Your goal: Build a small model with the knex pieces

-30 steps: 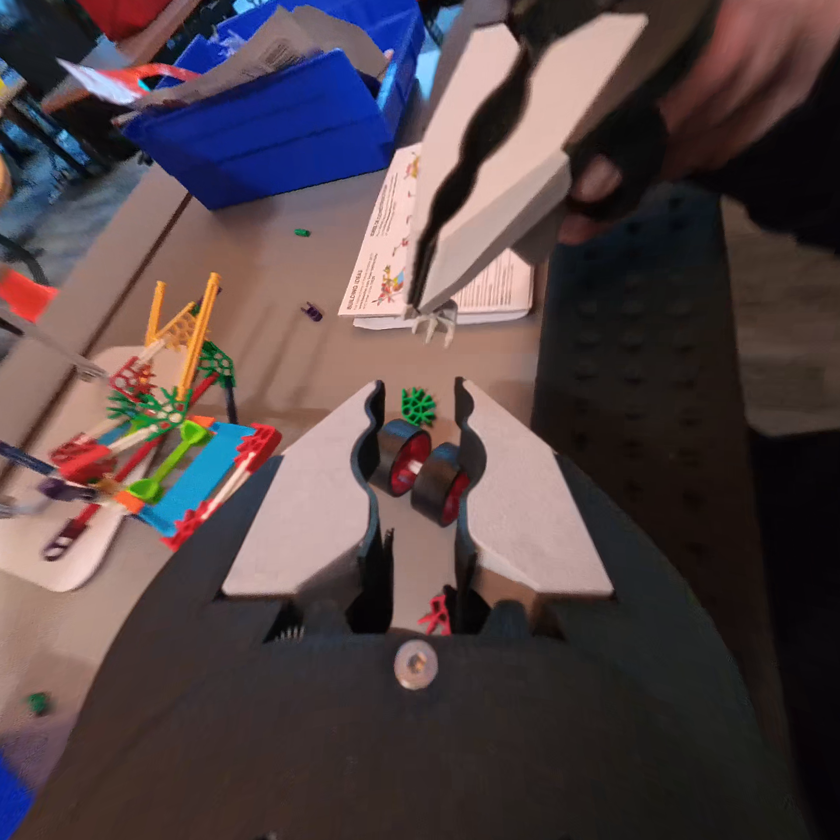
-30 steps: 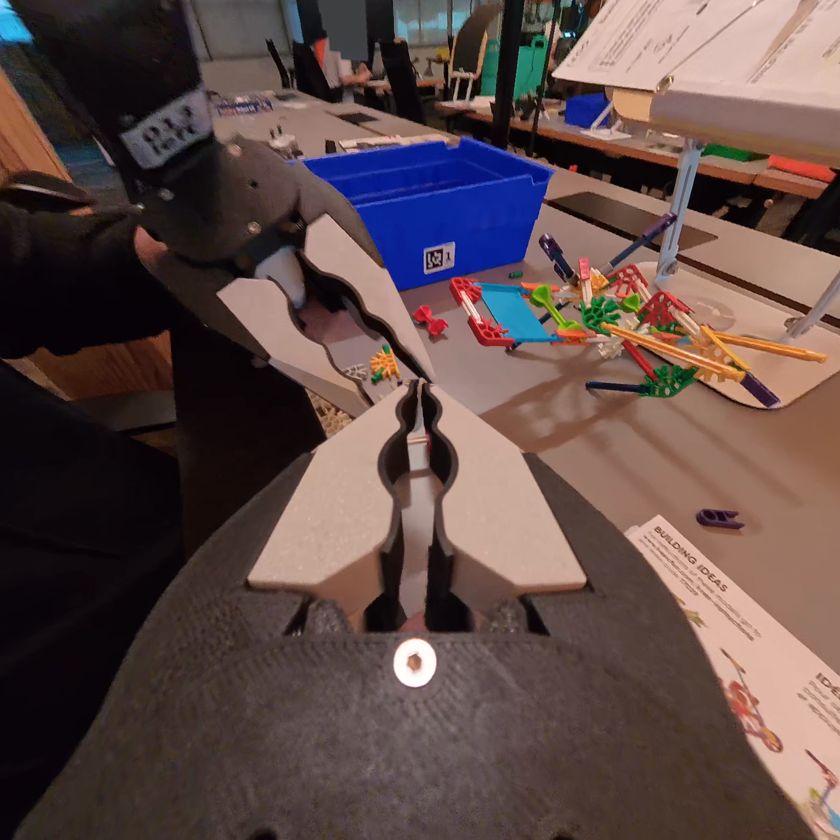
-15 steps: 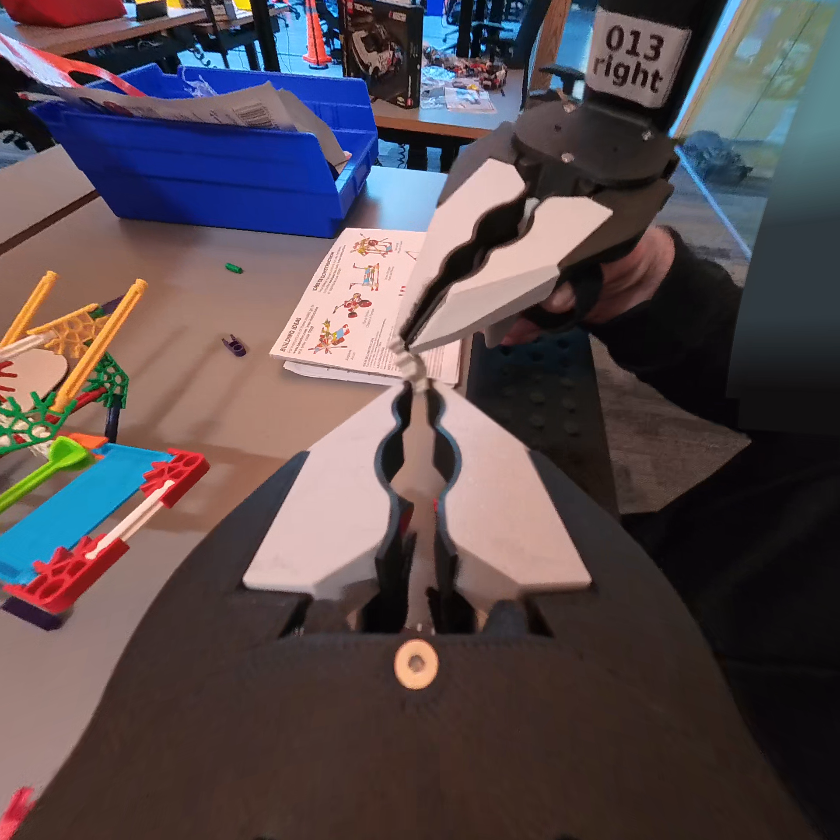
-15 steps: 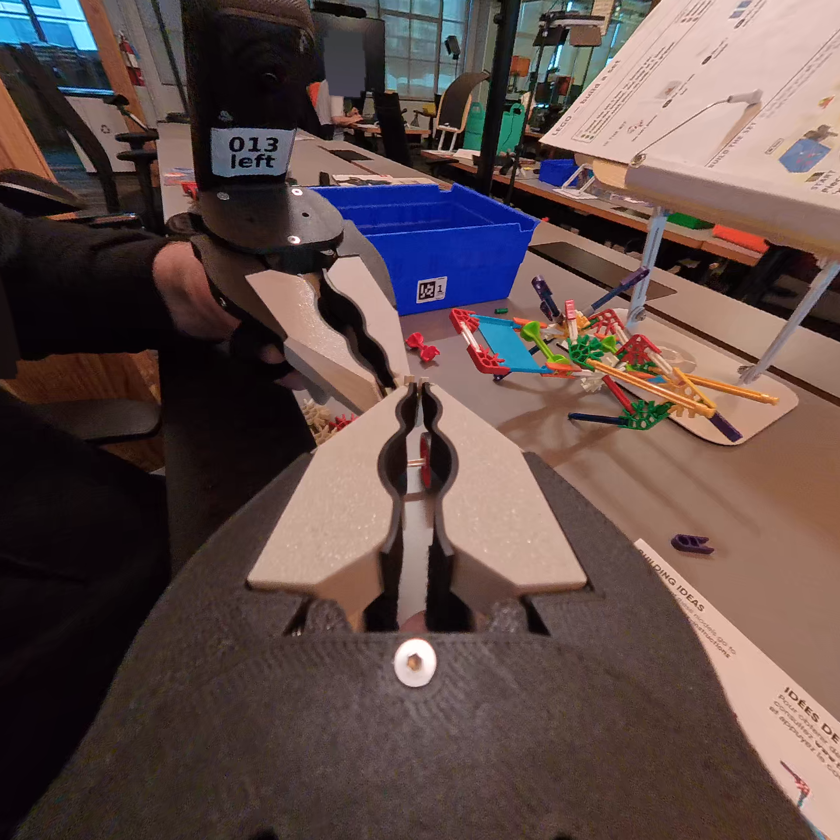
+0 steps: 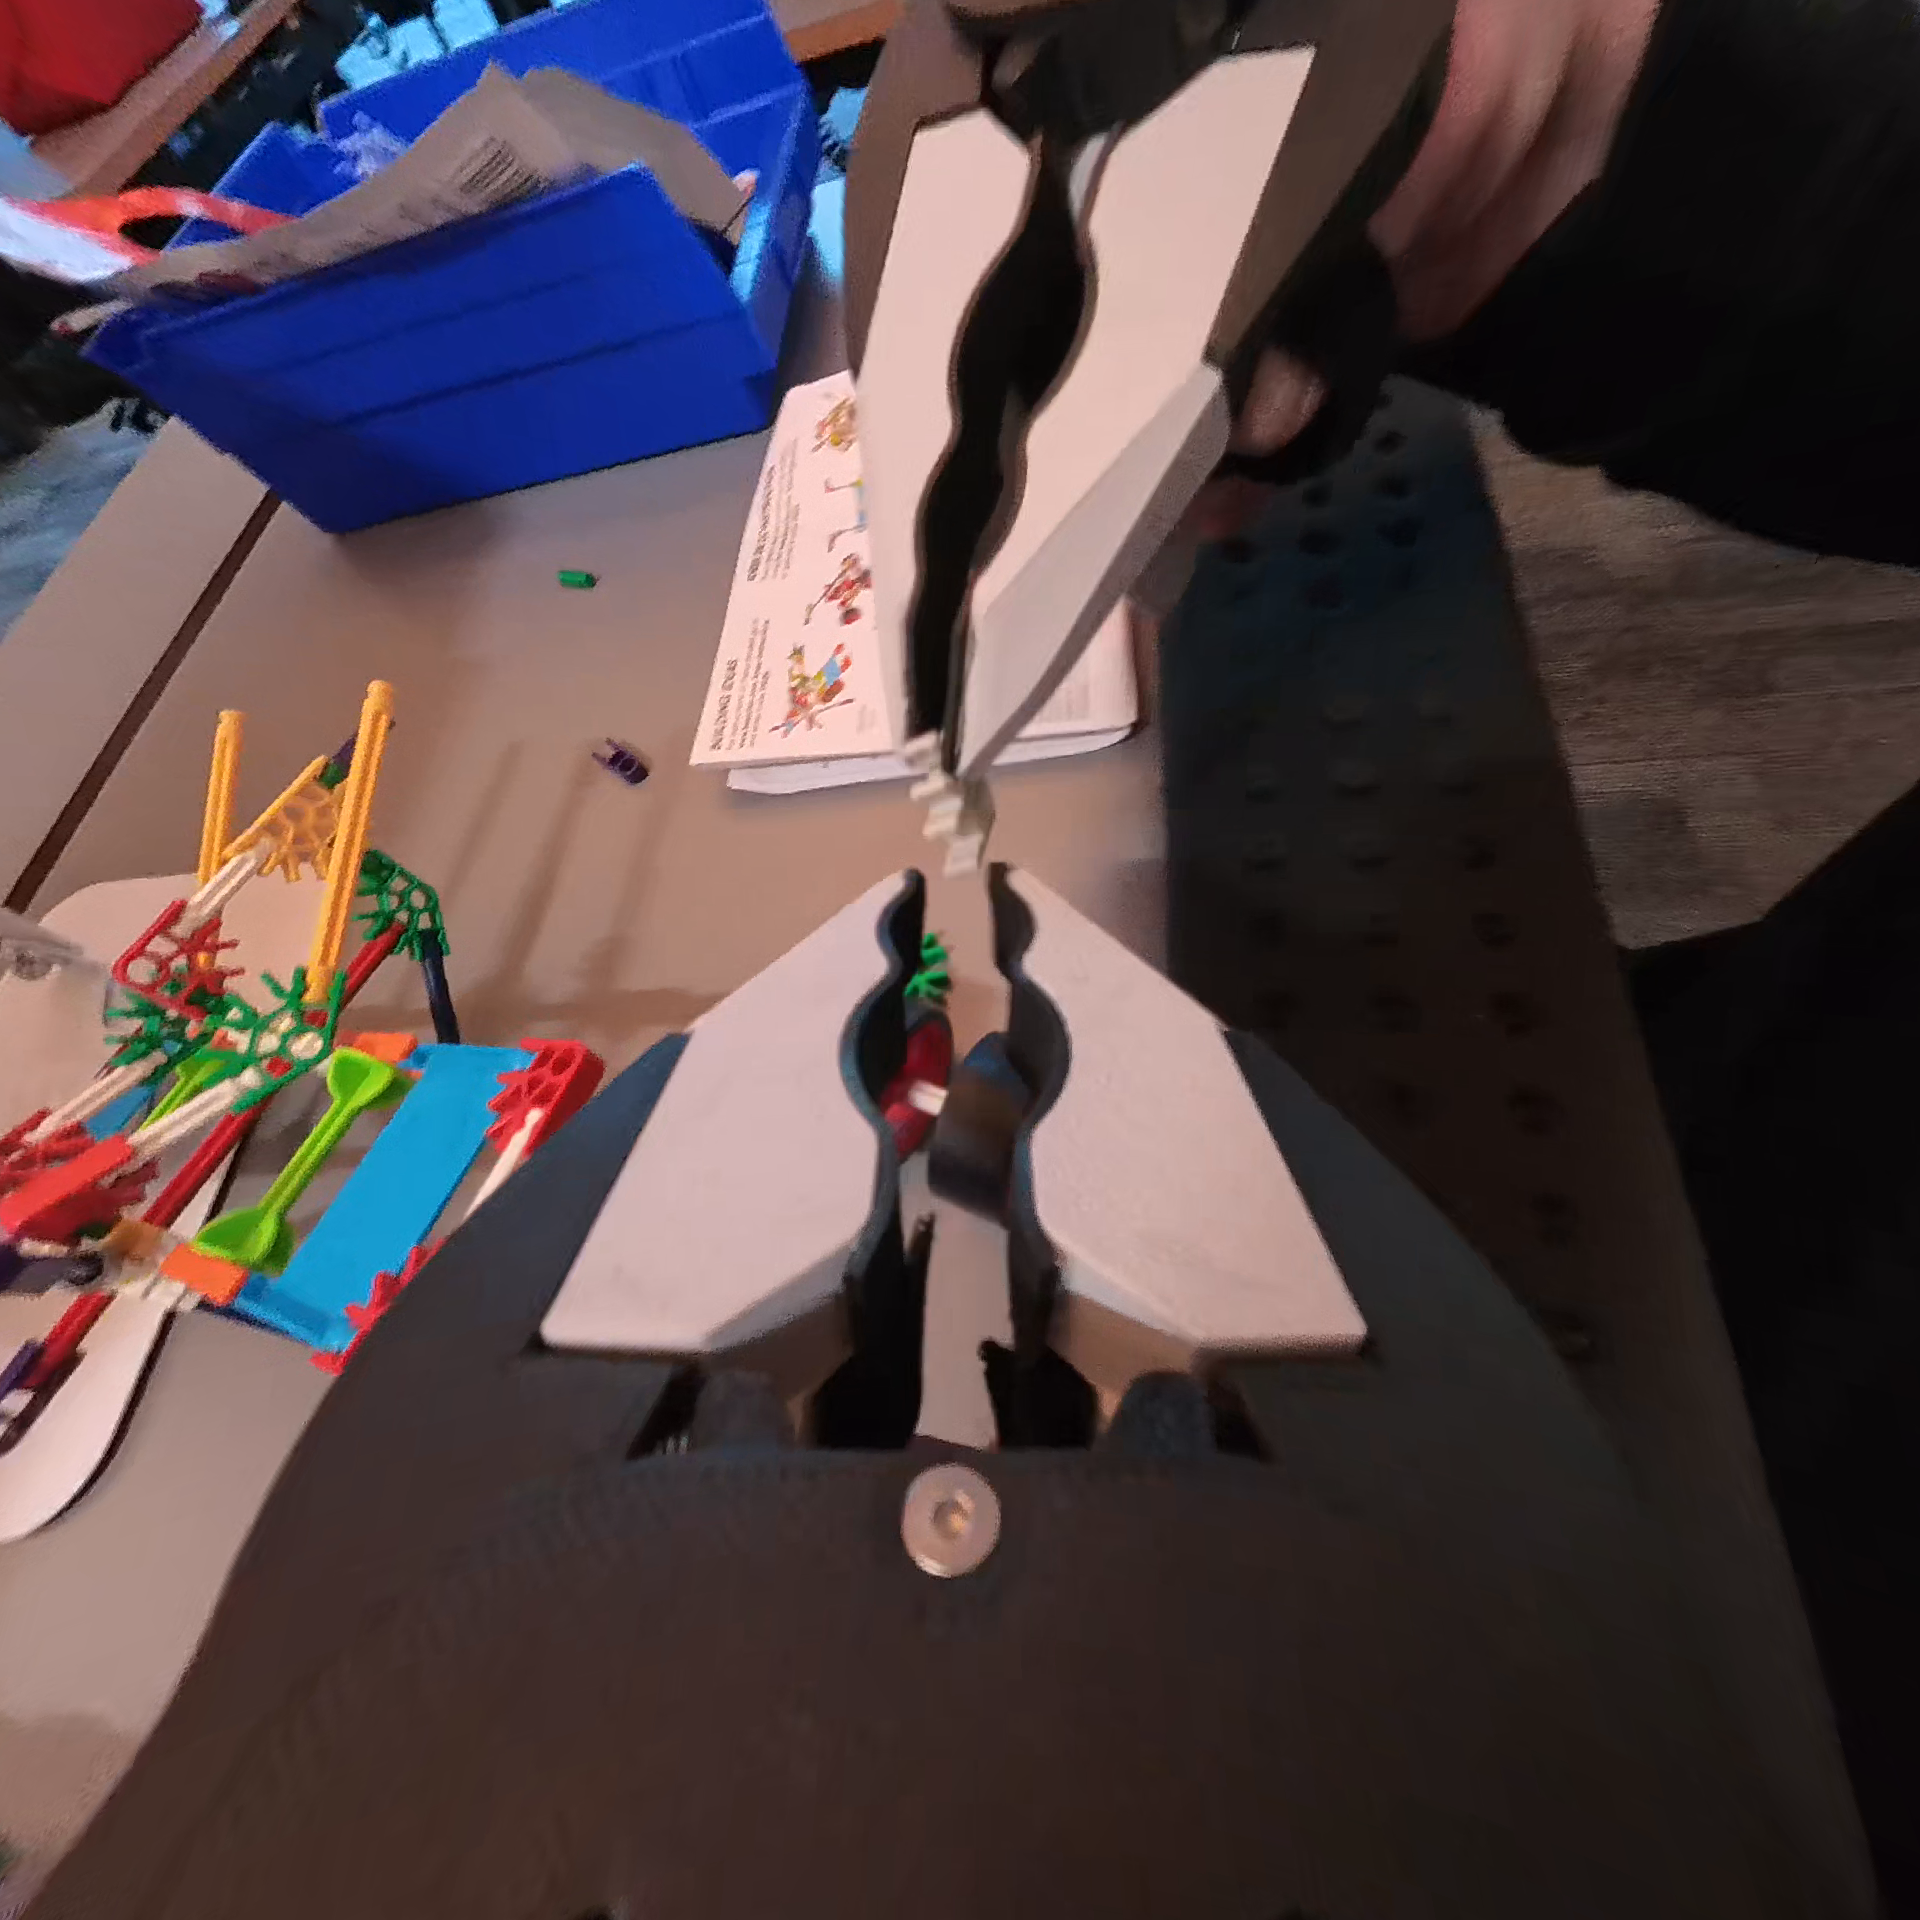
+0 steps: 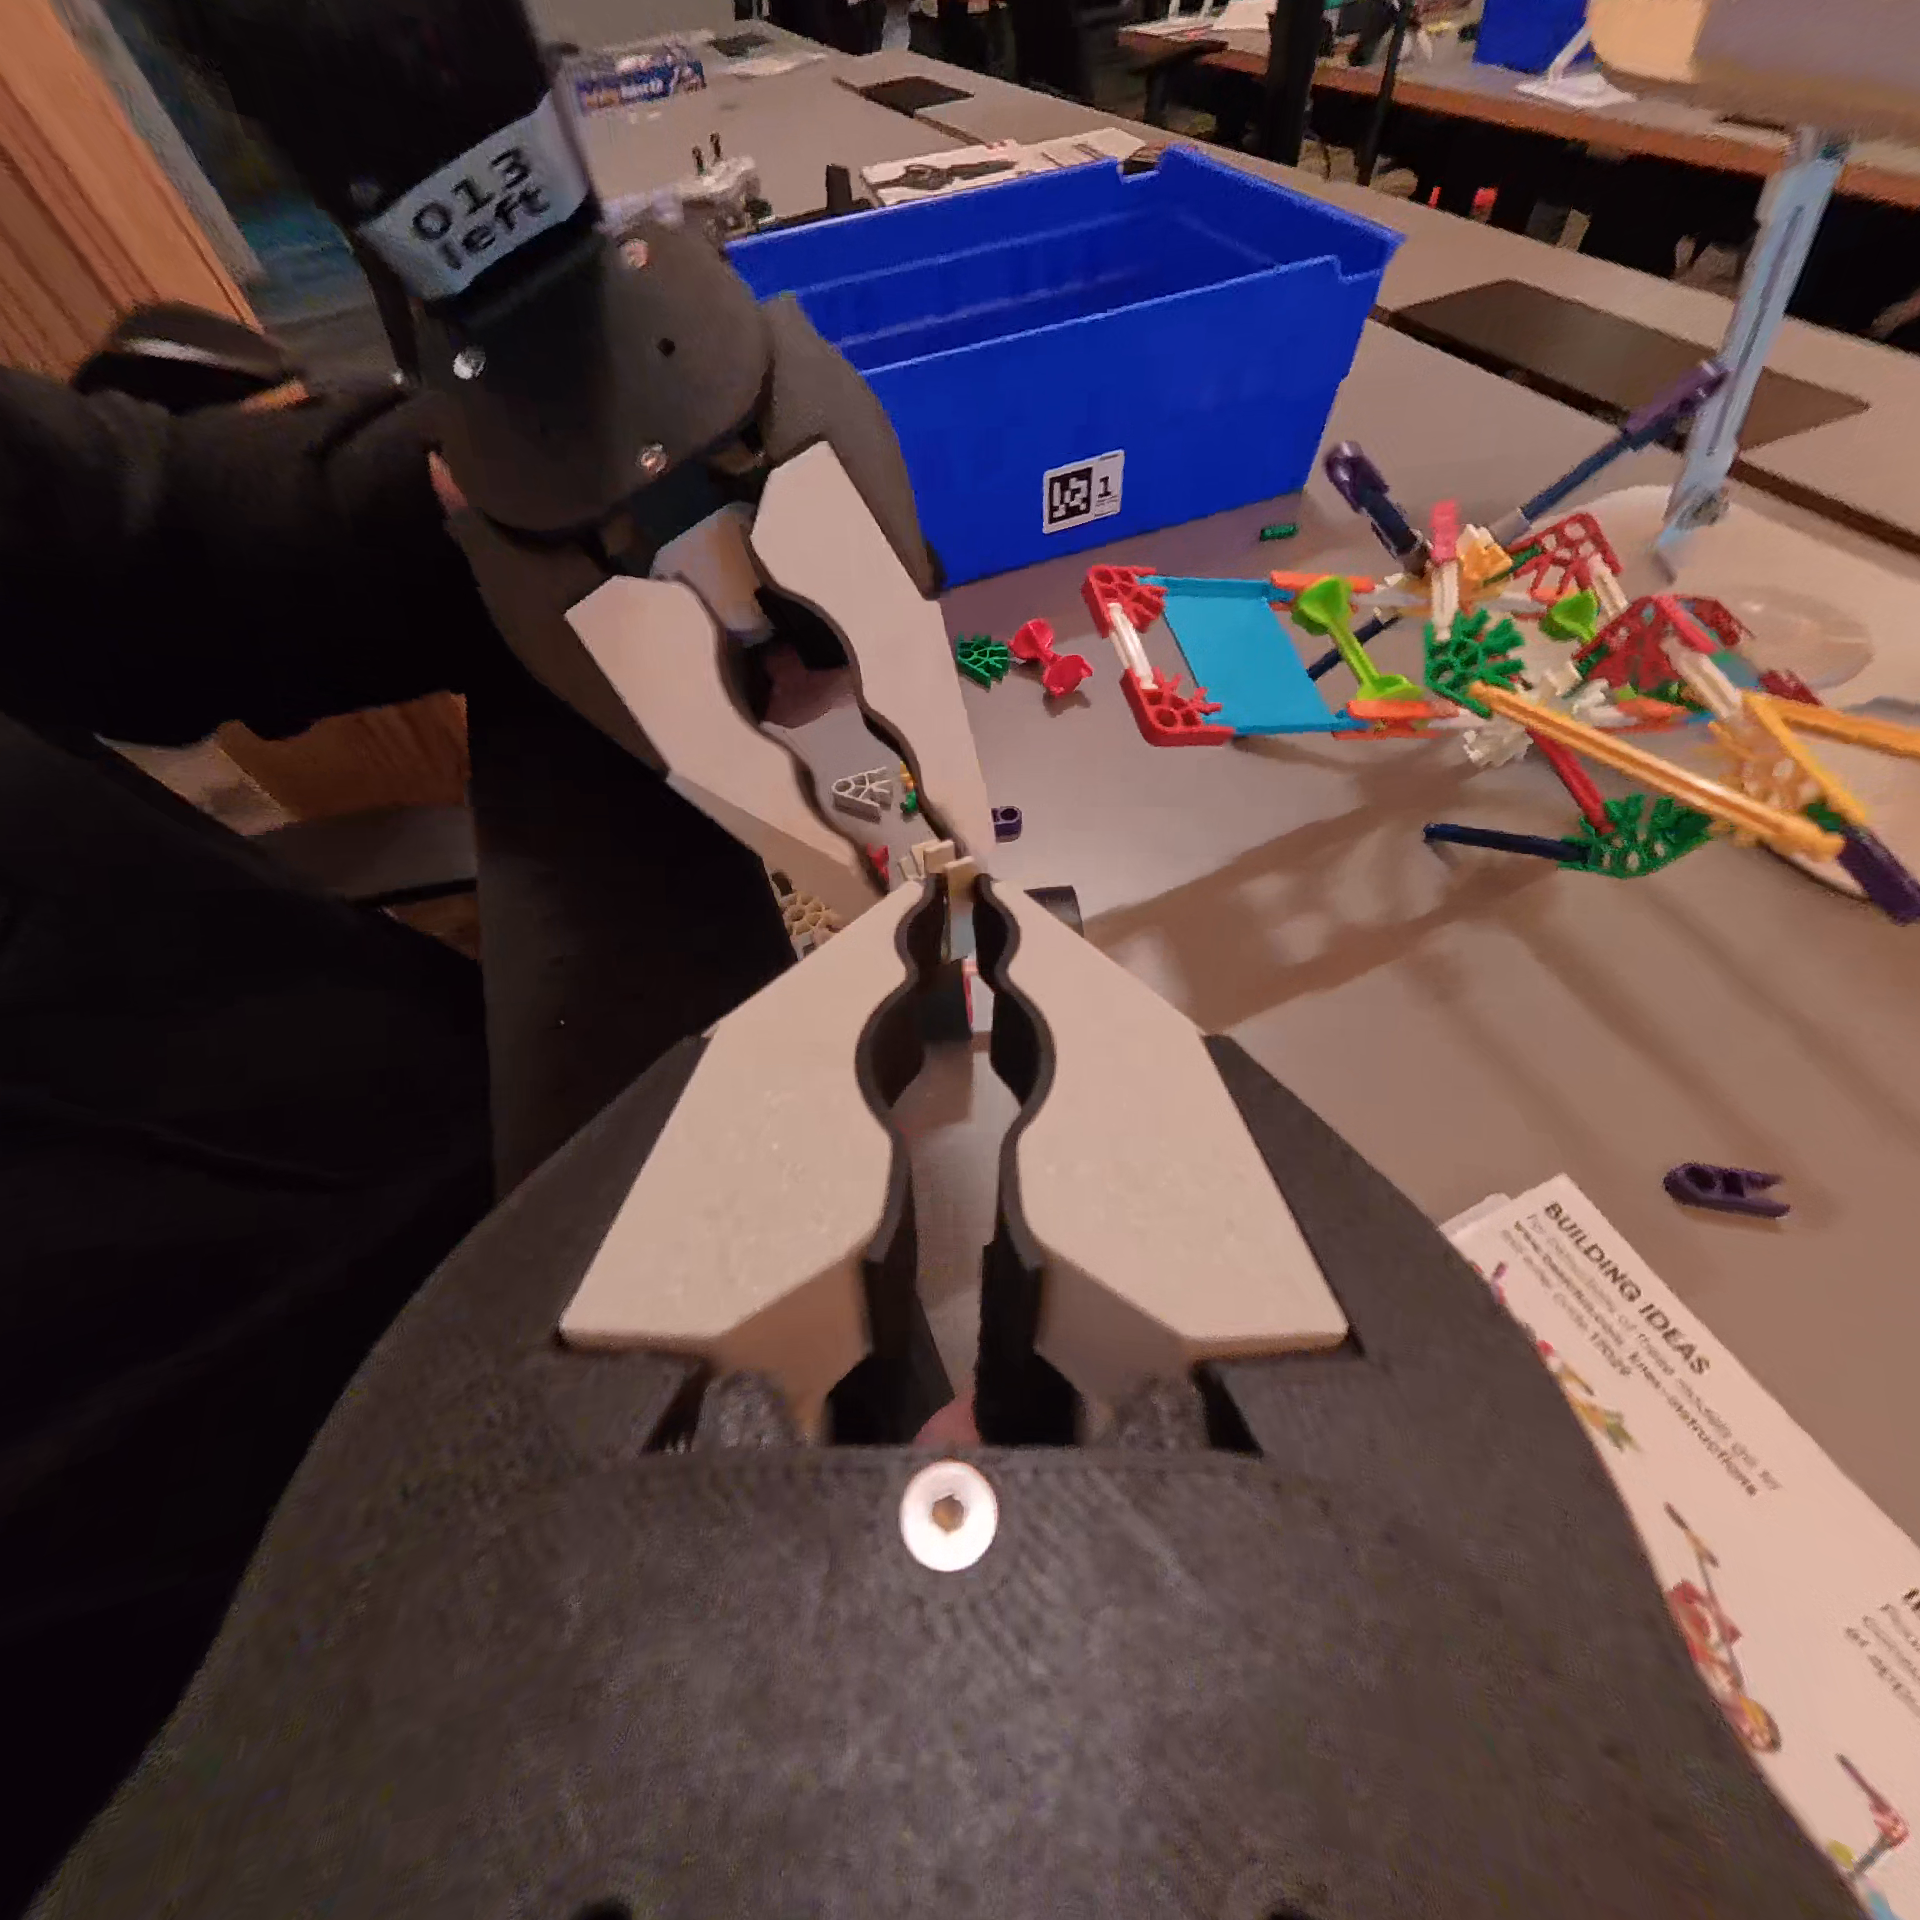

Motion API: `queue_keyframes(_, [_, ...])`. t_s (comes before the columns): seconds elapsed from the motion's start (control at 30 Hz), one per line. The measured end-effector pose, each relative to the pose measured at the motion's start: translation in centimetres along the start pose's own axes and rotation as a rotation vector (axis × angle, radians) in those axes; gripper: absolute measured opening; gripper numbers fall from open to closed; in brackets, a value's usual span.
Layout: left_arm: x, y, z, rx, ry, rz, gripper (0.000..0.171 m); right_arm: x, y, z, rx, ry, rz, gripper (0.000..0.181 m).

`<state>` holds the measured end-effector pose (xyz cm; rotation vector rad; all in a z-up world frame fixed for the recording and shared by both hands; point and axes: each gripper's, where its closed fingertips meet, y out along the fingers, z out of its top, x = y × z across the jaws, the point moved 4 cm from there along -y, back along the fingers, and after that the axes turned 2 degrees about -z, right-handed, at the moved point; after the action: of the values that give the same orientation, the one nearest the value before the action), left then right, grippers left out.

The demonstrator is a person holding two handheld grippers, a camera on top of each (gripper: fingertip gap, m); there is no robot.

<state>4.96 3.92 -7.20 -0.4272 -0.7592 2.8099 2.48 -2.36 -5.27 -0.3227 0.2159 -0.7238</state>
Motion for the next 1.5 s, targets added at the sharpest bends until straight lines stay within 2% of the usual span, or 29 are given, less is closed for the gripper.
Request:
queue_keyframes(0.03, [-0.1,0.0,-0.3,-0.011,0.001,0.012,0.017,0.4,-0.1,0.0,0.008,0.034,0.000,0.003])
queue_keyframes(0.23, [-0.3,-0.8,-1.6,-0.074,-0.002,0.059,0.020,2.1,-0.3,-1.8,-0.003,0.184,-0.024,0.003])
queue_keyframes(0.37, [0.0,-1.1,-3.5,-0.179,0.001,0.071,0.027,2.5,0.1,-4.4,-0.167,0.173,-0.070,0.002])
queue_keyframes(0.47, [0.7,-1.1,-4.3,-0.188,-0.013,0.025,0.031,2.3,0.4,-6.0,-0.292,0.163,-0.056,0.003])
queue_keyframes(0.6, [0.6,-1.1,-5.0,-0.203,-0.008,0.029,0.035,2.6,0.9,-7.0,-0.382,0.154,-0.076,0.003])
queue_keyframes(0.87, [0.6,-0.1,-6.3,-0.241,0.015,0.029,0.028,3.1,1.2,-7.8,-0.447,0.155,-0.118,0.003])
queue_keyframes(0.93, [0.6,0.2,-6.5,-0.245,0.015,0.031,0.024,3.0,1.2,-7.8,-0.449,0.149,-0.117,0.010])
queue_keyframes(1.0, [0.5,0.3,-6.6,-0.242,0.030,0.044,0.018,3.1,1.1,-7.6,-0.436,0.140,-0.125,0.014])
queue_keyframes(1.3, [0.6,0.5,-6.3,-0.233,0.125,0.076,0.017,3.3,0.5,-6.1,-0.377,0.067,-0.113,0.018])
queue_keyframes(1.5, [0.4,0.4,-6.5,-0.248,0.091,0.076,0.017,3.5,1.3,-6.8,-0.536,-0.030,-0.102,0.018])
